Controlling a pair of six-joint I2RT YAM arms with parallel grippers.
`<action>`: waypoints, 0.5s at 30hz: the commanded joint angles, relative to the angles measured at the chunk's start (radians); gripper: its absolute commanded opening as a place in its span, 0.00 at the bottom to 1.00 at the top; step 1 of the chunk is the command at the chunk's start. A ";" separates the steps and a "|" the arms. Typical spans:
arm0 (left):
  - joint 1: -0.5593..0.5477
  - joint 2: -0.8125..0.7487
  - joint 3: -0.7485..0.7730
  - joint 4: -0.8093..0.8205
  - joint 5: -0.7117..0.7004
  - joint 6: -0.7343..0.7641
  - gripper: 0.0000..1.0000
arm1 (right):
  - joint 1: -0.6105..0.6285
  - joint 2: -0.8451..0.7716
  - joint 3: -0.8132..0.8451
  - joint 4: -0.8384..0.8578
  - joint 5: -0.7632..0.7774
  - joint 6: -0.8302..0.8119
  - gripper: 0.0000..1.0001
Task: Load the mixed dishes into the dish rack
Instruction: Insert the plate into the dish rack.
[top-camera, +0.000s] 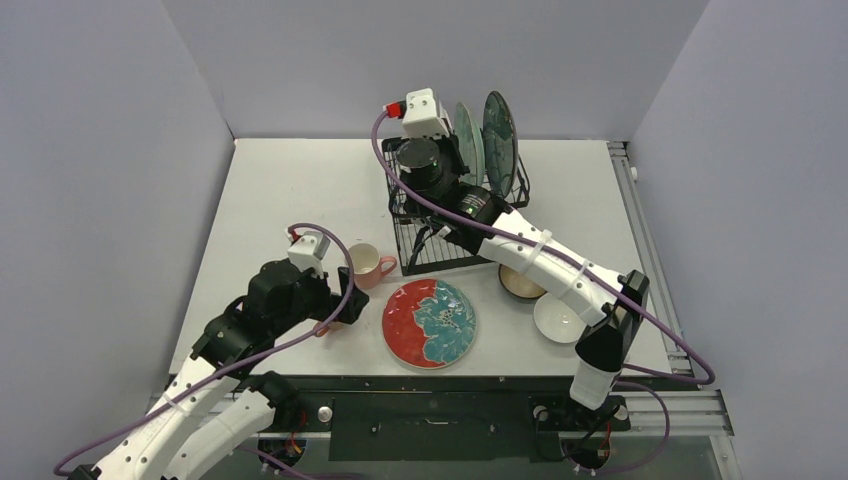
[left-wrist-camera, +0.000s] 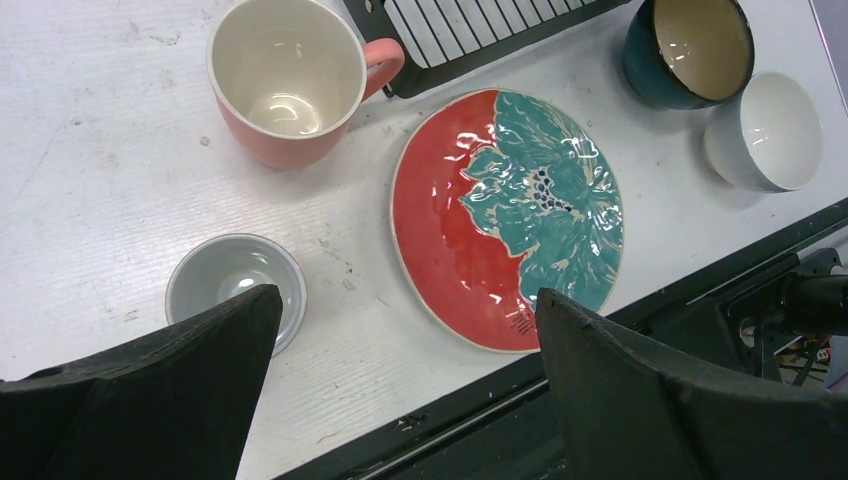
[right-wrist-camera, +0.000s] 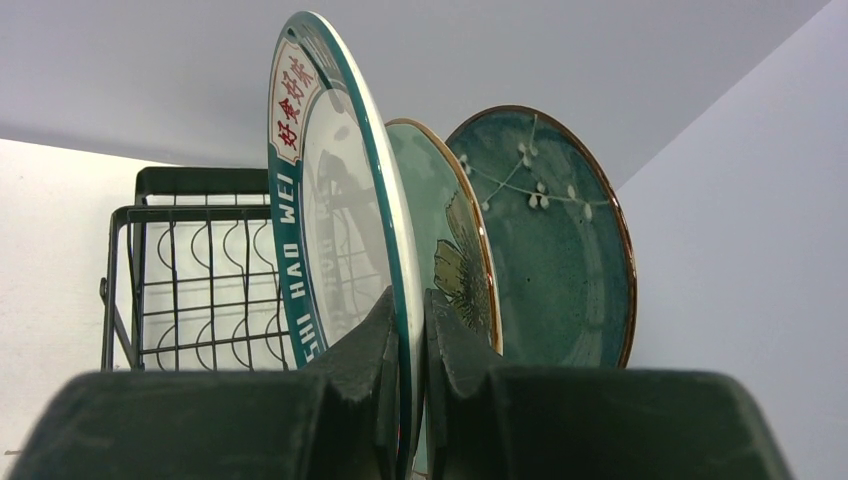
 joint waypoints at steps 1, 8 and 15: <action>0.015 0.003 0.002 0.060 0.022 0.020 0.96 | -0.012 0.005 0.049 0.024 -0.012 0.018 0.00; 0.028 0.009 0.001 0.063 0.030 0.022 0.96 | -0.021 0.007 0.036 0.022 -0.031 0.036 0.00; 0.037 0.012 0.001 0.064 0.032 0.022 0.96 | -0.021 0.016 0.022 0.013 -0.042 0.053 0.00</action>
